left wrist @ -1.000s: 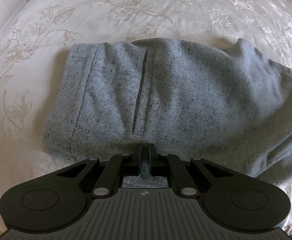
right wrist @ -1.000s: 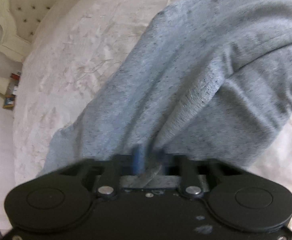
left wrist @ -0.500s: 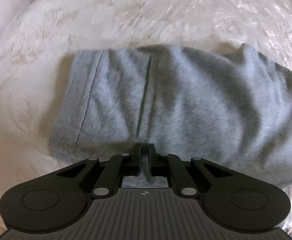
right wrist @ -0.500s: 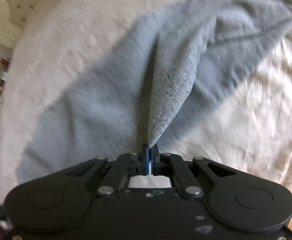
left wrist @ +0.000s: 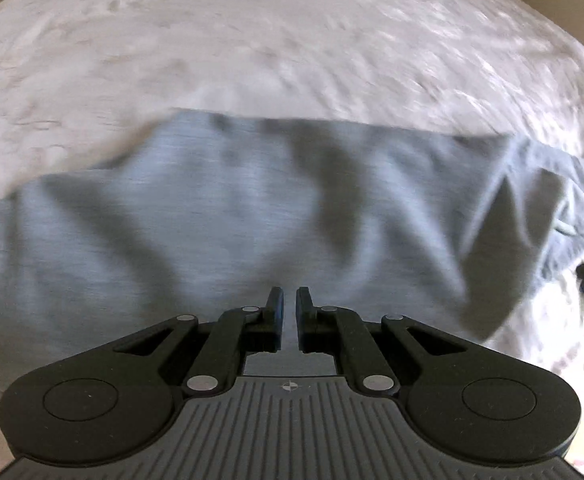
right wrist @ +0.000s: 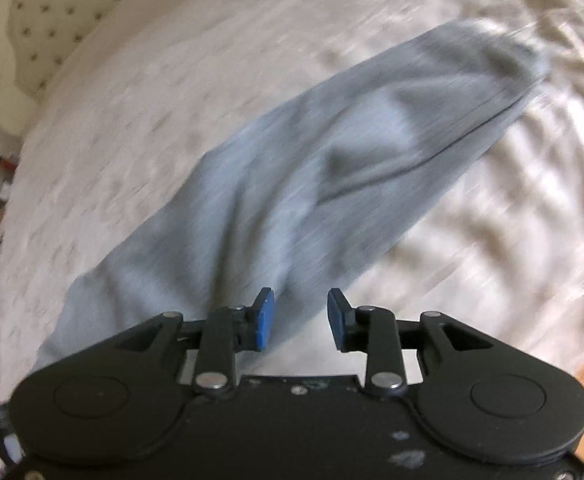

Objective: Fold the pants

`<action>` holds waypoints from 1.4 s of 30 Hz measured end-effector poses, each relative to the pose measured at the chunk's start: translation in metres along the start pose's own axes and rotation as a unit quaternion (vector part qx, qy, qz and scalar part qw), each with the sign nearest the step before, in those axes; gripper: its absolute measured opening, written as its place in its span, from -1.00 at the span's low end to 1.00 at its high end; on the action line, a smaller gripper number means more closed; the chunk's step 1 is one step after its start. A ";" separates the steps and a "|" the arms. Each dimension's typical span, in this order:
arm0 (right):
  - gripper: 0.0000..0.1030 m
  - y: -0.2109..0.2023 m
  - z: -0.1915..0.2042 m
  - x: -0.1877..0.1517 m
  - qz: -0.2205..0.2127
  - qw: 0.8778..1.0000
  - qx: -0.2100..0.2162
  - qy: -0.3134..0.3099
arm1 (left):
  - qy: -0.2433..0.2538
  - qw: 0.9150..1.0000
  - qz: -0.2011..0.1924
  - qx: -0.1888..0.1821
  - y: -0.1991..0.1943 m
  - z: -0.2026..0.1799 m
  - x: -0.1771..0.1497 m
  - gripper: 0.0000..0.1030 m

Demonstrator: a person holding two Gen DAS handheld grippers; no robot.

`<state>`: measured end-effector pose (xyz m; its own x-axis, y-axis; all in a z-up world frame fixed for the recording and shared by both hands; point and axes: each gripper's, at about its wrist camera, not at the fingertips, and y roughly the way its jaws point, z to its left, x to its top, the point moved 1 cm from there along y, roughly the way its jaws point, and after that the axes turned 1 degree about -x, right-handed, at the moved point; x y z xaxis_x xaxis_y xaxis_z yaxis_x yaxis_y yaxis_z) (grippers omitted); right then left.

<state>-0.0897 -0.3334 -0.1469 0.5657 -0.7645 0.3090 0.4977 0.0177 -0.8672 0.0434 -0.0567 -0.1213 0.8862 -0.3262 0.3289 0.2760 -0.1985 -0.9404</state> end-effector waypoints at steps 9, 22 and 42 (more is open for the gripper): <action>-0.32 -0.002 -0.108 0.094 -0.052 0.996 -0.067 0.030 | -0.056 0.995 0.057 0.060 0.052 -0.034 -0.011 -0.85; -0.21 0.013 -0.171 0.158 -0.039 0.996 -0.073 -0.018 | -0.131 0.983 0.054 0.113 0.059 -0.047 -0.007 -0.85; 0.25 0.004 -0.202 0.175 -0.034 0.998 -0.046 0.029 | -0.128 0.984 0.043 0.119 0.034 -0.065 0.006 -0.85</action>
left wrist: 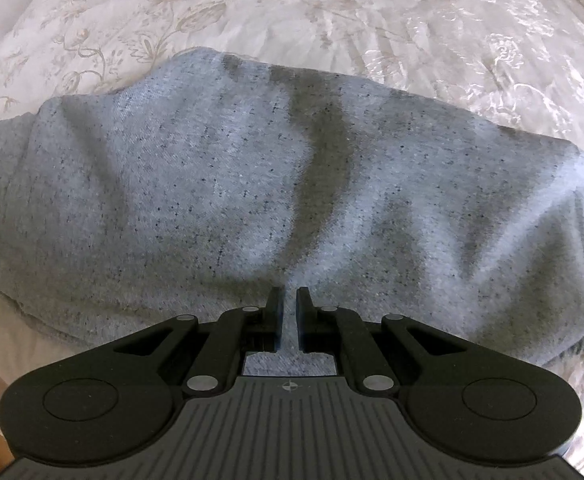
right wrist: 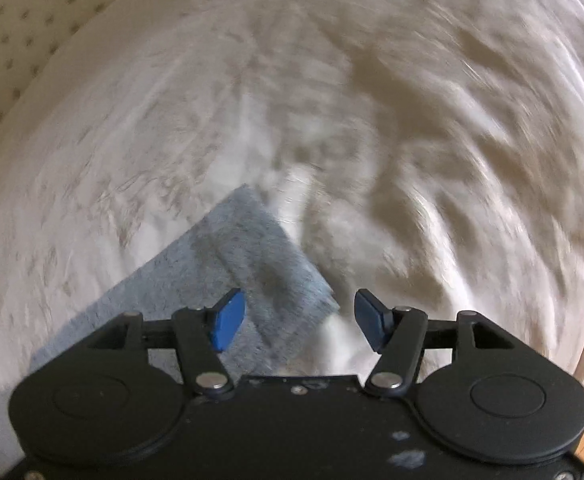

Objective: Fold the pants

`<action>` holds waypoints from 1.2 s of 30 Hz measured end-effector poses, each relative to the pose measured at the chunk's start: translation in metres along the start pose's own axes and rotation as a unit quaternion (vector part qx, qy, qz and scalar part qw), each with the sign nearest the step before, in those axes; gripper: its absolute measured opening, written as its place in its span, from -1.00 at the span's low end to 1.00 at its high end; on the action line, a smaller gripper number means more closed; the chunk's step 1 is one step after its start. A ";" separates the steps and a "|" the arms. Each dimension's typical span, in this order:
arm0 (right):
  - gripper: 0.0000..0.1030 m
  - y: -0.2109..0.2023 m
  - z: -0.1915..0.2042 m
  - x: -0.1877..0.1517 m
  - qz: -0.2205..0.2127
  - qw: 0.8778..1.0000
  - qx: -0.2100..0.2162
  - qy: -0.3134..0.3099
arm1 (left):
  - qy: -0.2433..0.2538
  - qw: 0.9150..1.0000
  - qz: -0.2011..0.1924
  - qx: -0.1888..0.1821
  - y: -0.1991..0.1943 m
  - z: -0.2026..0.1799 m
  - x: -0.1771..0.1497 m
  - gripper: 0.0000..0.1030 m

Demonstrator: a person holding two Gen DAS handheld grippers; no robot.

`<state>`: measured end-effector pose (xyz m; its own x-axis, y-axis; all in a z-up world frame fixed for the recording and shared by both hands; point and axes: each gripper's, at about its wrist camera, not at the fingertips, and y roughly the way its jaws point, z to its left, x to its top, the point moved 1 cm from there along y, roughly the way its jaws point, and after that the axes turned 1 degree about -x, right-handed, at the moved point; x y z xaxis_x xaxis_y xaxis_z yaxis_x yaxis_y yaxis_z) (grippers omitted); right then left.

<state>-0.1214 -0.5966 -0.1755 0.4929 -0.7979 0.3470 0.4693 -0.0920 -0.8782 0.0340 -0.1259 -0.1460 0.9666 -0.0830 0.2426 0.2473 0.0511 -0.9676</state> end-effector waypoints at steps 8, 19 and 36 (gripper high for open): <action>0.11 0.034 -0.019 -0.003 0.038 0.995 0.049 0.075 | 0.011 1.000 0.000 0.007 -0.004 -0.008 -0.005 -0.85; -0.81 -0.025 0.023 0.008 0.012 0.998 0.000 -0.065 | 0.023 1.000 -0.016 -0.002 -0.009 -0.024 -0.005 -0.85; -0.19 -0.055 0.043 -0.026 -0.064 0.994 -0.016 -0.088 | 0.062 0.998 -0.017 -0.021 -0.008 -0.031 -0.021 -0.85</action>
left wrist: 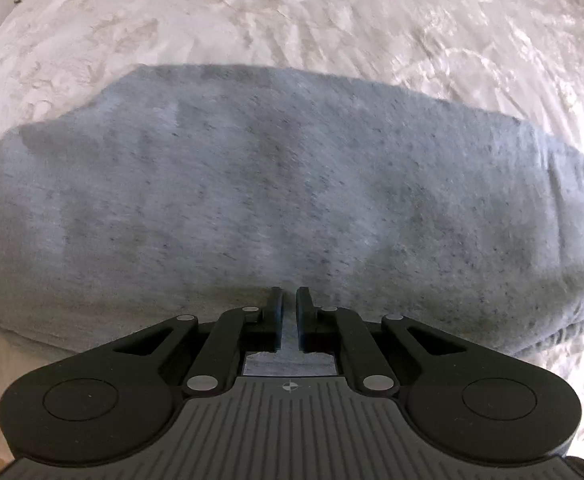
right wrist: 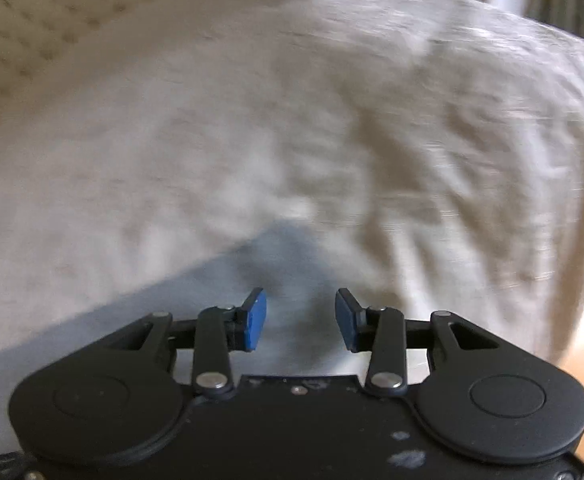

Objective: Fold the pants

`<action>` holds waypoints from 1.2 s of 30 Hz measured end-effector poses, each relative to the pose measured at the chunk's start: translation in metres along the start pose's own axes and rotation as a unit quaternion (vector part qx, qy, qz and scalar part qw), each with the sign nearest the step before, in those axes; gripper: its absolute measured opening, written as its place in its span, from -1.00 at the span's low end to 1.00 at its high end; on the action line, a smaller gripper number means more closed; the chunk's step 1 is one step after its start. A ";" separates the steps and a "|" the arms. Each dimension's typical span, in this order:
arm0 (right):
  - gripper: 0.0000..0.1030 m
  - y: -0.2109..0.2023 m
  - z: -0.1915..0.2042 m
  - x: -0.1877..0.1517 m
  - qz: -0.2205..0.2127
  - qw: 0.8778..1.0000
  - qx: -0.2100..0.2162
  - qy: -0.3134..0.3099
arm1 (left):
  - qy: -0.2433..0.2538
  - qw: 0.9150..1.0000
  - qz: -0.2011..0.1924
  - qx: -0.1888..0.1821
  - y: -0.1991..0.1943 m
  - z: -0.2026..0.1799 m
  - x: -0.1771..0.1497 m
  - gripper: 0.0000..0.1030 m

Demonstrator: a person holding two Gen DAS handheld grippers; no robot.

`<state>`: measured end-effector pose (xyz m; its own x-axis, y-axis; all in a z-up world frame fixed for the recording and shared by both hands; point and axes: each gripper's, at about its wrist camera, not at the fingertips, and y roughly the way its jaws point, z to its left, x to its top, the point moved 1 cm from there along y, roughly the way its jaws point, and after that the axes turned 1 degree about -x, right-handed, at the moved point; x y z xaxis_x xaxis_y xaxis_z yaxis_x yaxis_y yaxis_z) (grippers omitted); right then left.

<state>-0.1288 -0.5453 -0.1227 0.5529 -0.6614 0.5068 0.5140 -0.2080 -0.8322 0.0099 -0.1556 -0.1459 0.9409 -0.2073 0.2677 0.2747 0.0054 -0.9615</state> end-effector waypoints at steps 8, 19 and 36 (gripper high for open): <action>-0.29 0.017 0.080 -0.071 0.112 0.978 0.174 -0.018 | 0.020 1.000 -0.006 -0.005 -0.008 0.027 0.013 -0.85; -0.29 0.030 0.122 -0.141 0.162 0.974 0.154 0.036 | 0.034 0.999 -0.007 -0.016 -0.011 0.075 0.019 -0.85; -0.86 0.028 0.136 -0.158 0.155 0.978 0.078 0.114 | 0.045 0.999 0.001 -0.029 0.001 0.114 0.017 -0.85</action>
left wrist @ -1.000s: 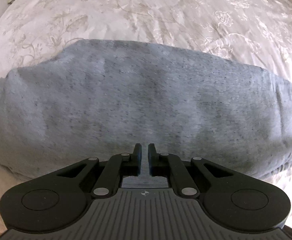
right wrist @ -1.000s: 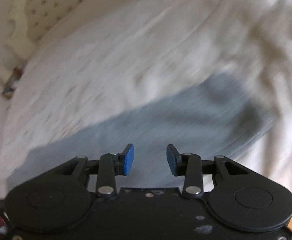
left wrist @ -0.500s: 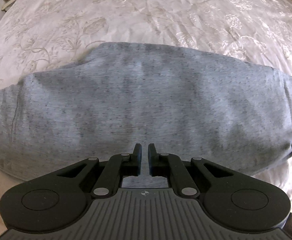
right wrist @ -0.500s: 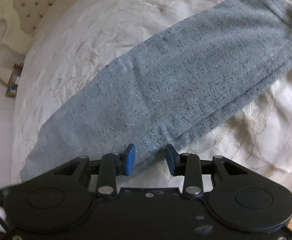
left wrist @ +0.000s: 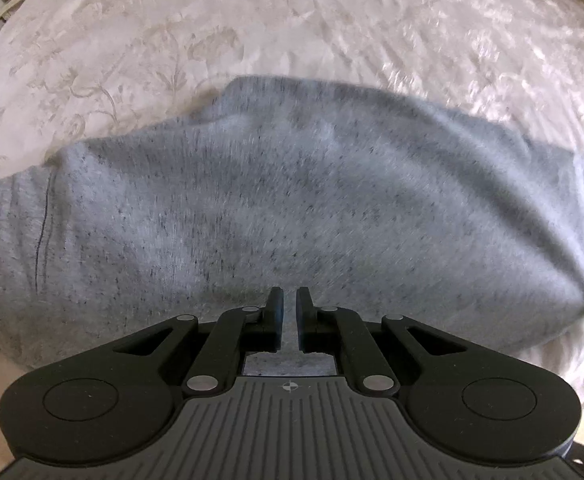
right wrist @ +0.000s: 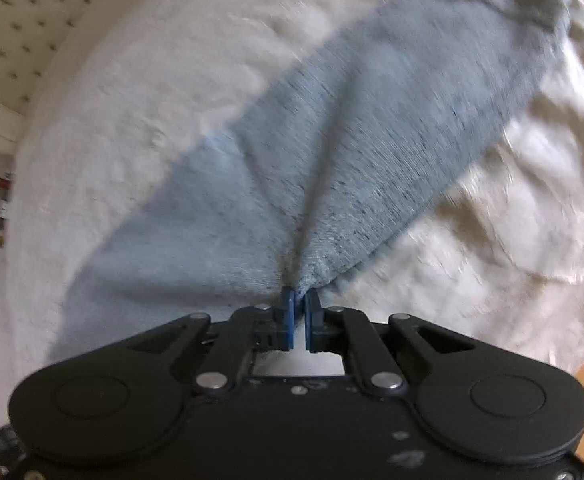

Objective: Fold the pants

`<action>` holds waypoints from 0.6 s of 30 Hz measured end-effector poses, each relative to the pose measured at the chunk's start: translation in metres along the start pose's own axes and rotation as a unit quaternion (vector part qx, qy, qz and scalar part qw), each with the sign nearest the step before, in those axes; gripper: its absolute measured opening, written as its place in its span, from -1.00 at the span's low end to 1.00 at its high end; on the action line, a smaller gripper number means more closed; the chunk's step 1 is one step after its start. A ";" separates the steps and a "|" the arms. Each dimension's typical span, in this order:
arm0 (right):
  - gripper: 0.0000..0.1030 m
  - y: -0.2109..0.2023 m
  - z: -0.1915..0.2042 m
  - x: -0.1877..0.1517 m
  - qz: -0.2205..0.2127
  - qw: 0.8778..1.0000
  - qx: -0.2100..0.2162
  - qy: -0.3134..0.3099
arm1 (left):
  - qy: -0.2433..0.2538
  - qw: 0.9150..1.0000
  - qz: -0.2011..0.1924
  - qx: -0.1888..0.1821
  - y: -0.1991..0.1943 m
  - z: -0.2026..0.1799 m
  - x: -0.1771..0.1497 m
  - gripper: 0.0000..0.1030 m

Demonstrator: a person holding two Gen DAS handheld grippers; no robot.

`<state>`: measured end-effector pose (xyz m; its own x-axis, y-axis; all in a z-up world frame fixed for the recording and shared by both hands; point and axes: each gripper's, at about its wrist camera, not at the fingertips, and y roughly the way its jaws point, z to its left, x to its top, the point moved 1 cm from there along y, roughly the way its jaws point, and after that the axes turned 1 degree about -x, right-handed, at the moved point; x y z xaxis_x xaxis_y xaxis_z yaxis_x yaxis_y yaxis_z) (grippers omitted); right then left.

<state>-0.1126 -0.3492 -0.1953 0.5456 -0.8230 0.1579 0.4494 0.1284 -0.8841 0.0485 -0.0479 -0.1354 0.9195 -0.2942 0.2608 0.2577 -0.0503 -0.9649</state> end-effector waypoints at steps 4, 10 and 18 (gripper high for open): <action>-0.57 0.001 0.011 0.006 -0.006 1.000 -0.018 0.000 | 0.001 0.999 0.047 -0.004 0.022 0.011 -0.006 -0.84; -0.28 -0.043 0.057 0.013 -0.085 0.990 -0.044 -0.106 | -0.013 1.000 0.024 -0.016 0.005 0.036 -0.003 -0.84; -0.08 -0.022 0.167 0.013 -0.118 0.945 0.011 -0.305 | -0.091 0.994 -0.043 0.033 -0.012 0.104 0.034 -0.84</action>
<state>0.0030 -0.2703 -0.1002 0.7314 -0.3589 0.5799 0.6208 -0.0016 -0.7840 0.1077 0.0415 -0.1117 0.9301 -0.1138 0.3491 0.3510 -0.0036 -0.9364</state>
